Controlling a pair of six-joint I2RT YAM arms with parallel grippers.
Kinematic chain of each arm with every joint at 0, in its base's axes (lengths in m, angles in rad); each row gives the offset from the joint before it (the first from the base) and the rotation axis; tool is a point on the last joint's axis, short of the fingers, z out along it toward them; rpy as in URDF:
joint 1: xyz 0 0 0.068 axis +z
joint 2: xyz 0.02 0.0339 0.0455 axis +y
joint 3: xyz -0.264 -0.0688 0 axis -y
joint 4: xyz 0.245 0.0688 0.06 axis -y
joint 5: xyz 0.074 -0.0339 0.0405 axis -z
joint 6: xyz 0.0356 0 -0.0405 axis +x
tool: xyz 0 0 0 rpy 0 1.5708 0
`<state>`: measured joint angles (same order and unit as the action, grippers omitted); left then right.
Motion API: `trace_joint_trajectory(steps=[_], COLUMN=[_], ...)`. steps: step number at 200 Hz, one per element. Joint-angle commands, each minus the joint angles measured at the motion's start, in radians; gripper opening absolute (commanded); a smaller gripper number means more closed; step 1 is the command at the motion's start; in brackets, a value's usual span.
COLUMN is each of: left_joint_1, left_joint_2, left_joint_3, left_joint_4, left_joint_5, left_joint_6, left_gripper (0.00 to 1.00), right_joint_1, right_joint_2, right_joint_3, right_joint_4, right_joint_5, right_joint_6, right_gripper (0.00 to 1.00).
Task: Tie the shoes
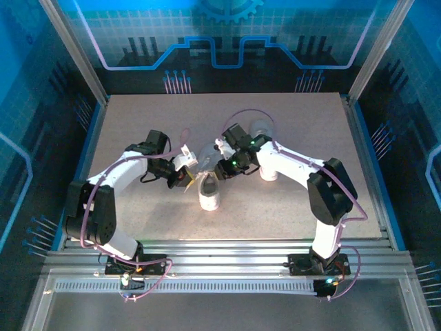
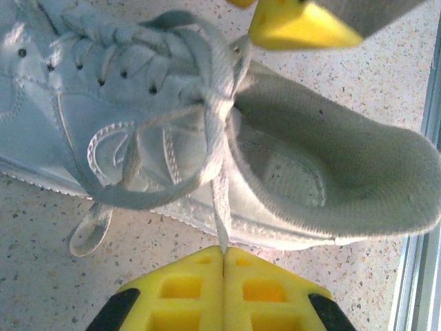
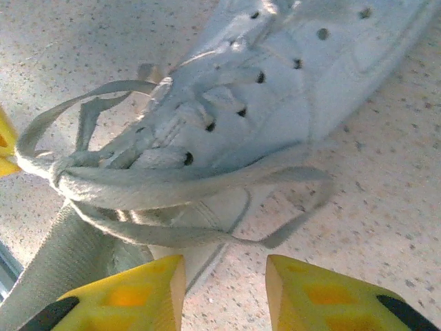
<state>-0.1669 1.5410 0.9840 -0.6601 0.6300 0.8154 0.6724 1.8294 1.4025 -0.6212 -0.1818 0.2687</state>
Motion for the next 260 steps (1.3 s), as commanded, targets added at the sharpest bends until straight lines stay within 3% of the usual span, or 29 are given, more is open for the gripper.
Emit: trace_joint_trajectory(steps=[1,51,116,174,260], left_joint_1=[0.009,0.010,0.011,0.016,0.035], left_joint_2=[-0.027,-0.021,-0.048,-0.059,-0.063], left_joint_3=[-0.011,0.005,-0.015,-0.034,-0.060], left_joint_4=[-0.034,-0.038,-0.002,0.018,0.019], left_joint_5=[-0.005,0.005,0.020,0.028,0.028], left_joint_6=[0.024,0.021,-0.010,-0.026,-0.033], left_gripper=[0.00,0.00,0.00,0.00,0.00], right_joint_1=[-0.034,-0.049,0.057,0.076,0.077], right_joint_2=[-0.061,-0.075,0.148,0.199,0.135], right_joint_3=[-0.002,0.054,0.304,0.302,0.265], right_joint_4=[-0.053,-0.018,-0.042,-0.085,-0.125], right_joint_5=[0.003,-0.071,-0.099,-0.015,0.096], right_joint_6=[-0.016,-0.057,-0.122,-0.156,-0.161], right_gripper=[0.39,0.41,0.43,0.42,0.35])
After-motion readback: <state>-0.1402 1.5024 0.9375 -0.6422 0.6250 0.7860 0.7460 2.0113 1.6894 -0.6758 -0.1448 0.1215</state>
